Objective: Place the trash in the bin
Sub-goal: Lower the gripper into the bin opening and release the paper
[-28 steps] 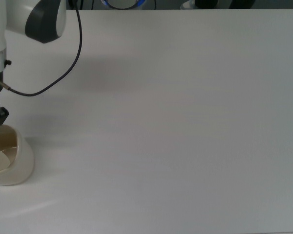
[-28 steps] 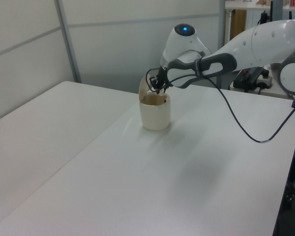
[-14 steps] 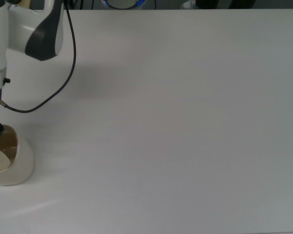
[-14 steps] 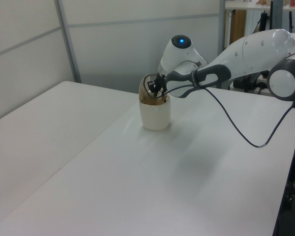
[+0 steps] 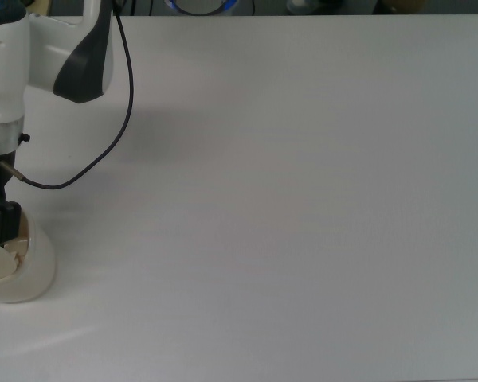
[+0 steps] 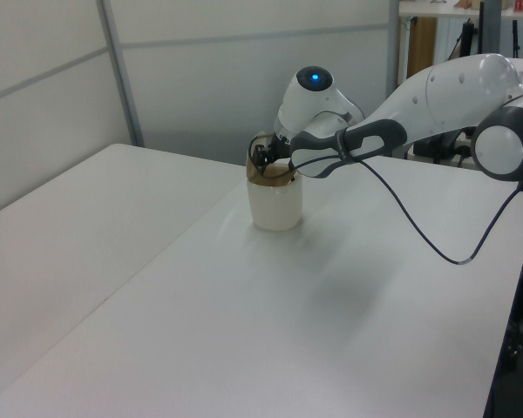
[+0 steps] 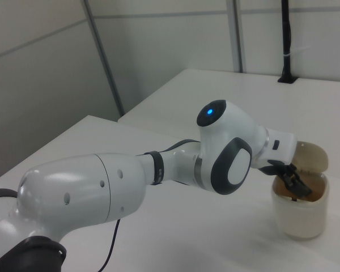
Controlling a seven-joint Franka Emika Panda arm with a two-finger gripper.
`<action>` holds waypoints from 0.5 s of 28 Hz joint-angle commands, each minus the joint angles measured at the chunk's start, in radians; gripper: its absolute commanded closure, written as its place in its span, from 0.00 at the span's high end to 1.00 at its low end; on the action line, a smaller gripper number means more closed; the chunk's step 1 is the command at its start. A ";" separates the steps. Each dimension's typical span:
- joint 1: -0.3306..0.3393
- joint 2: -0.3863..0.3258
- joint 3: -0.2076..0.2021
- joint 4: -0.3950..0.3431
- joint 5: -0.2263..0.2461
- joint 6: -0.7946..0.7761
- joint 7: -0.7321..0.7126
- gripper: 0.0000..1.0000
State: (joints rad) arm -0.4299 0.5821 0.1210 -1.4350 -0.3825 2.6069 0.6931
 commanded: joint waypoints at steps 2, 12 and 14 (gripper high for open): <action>0.013 0.007 -0.015 0.019 -0.022 0.004 0.028 1.00; 0.013 -0.014 -0.011 0.019 -0.019 -0.054 0.014 1.00; 0.013 -0.027 -0.004 0.018 -0.006 -0.080 -0.015 1.00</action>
State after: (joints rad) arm -0.4298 0.5812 0.1210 -1.4249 -0.3825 2.5960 0.6927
